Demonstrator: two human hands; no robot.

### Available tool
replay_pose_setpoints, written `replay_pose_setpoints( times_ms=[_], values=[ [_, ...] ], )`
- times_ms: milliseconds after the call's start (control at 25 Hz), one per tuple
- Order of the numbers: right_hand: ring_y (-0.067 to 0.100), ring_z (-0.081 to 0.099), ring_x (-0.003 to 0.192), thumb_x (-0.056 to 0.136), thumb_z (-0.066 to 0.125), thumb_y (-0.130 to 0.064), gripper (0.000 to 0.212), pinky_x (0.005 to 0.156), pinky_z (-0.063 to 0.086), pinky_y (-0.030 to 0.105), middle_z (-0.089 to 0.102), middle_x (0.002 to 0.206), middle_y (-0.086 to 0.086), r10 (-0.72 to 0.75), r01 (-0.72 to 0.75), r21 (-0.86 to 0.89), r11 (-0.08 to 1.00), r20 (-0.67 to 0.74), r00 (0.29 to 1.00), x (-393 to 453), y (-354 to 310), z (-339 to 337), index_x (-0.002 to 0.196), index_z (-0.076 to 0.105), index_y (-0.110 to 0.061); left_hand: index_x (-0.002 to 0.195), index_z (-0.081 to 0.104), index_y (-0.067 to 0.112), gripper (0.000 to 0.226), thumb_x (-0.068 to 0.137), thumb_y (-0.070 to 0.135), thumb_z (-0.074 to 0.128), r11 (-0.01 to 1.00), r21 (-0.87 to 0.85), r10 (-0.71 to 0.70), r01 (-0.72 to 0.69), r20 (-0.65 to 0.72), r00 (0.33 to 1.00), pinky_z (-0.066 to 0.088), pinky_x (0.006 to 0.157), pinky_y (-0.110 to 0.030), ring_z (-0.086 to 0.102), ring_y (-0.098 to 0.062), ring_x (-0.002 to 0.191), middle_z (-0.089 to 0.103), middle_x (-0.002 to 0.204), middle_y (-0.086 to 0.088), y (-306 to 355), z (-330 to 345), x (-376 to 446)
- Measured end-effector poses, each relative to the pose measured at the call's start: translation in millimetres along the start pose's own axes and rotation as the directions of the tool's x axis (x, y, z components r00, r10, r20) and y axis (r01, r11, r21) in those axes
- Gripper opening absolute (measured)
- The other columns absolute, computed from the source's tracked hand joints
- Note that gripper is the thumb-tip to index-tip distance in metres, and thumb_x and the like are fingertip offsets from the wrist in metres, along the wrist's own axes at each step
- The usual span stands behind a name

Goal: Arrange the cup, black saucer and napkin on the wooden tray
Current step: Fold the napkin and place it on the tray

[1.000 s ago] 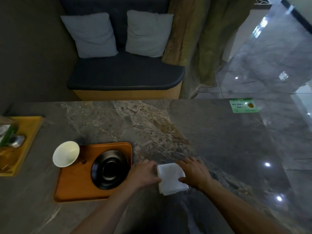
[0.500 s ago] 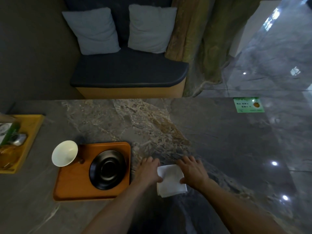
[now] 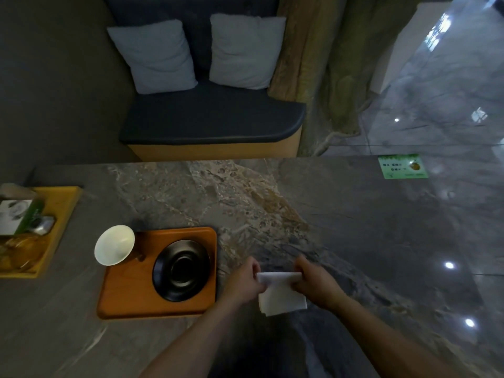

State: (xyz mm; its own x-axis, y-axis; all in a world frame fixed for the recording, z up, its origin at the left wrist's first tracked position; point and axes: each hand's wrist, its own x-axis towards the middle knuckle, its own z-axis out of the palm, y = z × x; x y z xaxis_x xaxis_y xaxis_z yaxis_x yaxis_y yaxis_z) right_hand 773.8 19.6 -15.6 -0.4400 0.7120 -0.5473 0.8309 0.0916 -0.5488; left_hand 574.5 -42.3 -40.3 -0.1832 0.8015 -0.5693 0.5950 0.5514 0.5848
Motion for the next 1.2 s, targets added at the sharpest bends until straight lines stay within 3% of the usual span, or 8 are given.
replay_pose_setpoints(
  times_ms=[200,280,440,480,600,720,960,1200],
  values=[
    [0.02,0.062,0.096,0.089,0.064,-0.022,0.016,0.084,0.057,0.043,0.062,0.106,0.004,-0.056,0.051,0.44,0.897,-0.001,0.998,-32,-2,-1,0.1,0.052,-0.02,0.094,0.061,0.025,0.026,0.076,0.025,0.08,0.911,-0.413,0.019,0.001,0.044,0.999,0.048,0.066,-0.017,0.063,-0.013,0.089,0.066,0.094,0.001,-14,-15,-31],
    [0.023,0.064,0.095,0.091,0.063,-0.023,0.013,0.081,0.057,0.046,0.064,0.105,0.005,-0.044,0.052,0.612,0.789,-0.028,0.999,-44,-9,-1,0.101,0.055,-0.022,0.1,0.064,0.017,0.029,0.077,0.027,0.079,0.782,-0.622,0.03,0.035,0.095,0.995,0.051,0.072,-0.026,0.065,-0.018,0.092,0.068,0.099,-0.006,-15,-20,-47],
    [0.016,0.064,0.09,0.096,0.052,-0.039,0.009,0.065,0.06,0.032,0.06,0.106,-0.002,0.035,0.066,0.739,0.67,-0.121,0.992,-58,-42,15,0.105,0.048,-0.04,0.11,0.06,0.02,0.029,0.086,0.031,0.069,0.441,-0.891,-0.04,0.108,0.101,0.994,0.058,0.071,-0.042,0.067,-0.029,0.093,0.069,0.104,-0.011,-4,-22,-74],
    [0.019,0.063,0.092,0.097,0.049,-0.041,0.012,0.069,0.06,0.037,0.057,0.107,-0.003,0.06,0.075,0.738,0.671,-0.156,0.986,-58,-50,20,0.108,0.044,-0.04,0.111,0.058,0.022,0.024,0.09,0.032,0.064,0.445,-0.892,-0.072,0.077,0.05,0.996,0.058,0.071,-0.043,0.066,-0.03,0.095,0.067,0.107,-0.012,2,-22,-80],
    [0.021,0.061,0.095,0.099,0.042,-0.043,0.017,0.079,0.058,0.052,0.054,0.106,-0.003,0.103,0.135,0.702,0.7,-0.286,0.953,-57,-73,36,0.113,0.037,-0.034,0.107,0.05,0.031,0.011,0.097,0.036,0.052,0.658,-0.744,-0.105,-0.119,-0.247,0.963,0.056,0.062,-0.026,0.062,-0.018,0.094,0.059,0.108,-0.002,15,-22,-94],
    [0.016,0.059,0.092,0.099,0.038,-0.045,0.017,0.078,0.058,0.05,0.054,0.108,0.0,0.111,0.174,0.631,0.756,-0.385,0.916,-55,-97,49,0.112,0.033,-0.036,0.105,0.042,0.033,0.01,0.098,0.04,0.045,0.776,-0.579,-0.063,-0.251,-0.467,0.882,0.058,0.069,-0.034,0.06,-0.012,0.093,0.054,0.106,0.008,13,-28,-103],
    [0.014,0.061,0.088,0.098,0.038,-0.047,0.017,0.076,0.057,0.045,0.059,0.105,0.002,0.111,0.181,0.535,0.825,-0.468,0.877,-45,-145,82,0.11,0.038,-0.036,0.112,0.032,0.041,0.032,0.087,0.061,0.034,0.85,-0.457,-0.037,-0.262,-0.548,0.836,0.055,0.069,-0.027,0.061,-0.007,0.09,0.055,0.103,0.015,-30,-64,-113],
    [0.012,0.061,0.085,0.098,0.04,-0.045,0.008,0.072,0.057,0.042,0.06,0.101,0.0,0.133,0.157,0.529,0.834,-0.468,0.874,-27,-204,133,0.104,0.04,-0.04,0.112,0.038,0.038,0.018,0.097,0.047,0.041,0.829,-0.499,-0.083,-0.254,-0.558,0.825,0.053,0.071,-0.026,0.06,-0.006,0.093,0.056,0.103,0.015,-95,-106,-117]
  ],
)
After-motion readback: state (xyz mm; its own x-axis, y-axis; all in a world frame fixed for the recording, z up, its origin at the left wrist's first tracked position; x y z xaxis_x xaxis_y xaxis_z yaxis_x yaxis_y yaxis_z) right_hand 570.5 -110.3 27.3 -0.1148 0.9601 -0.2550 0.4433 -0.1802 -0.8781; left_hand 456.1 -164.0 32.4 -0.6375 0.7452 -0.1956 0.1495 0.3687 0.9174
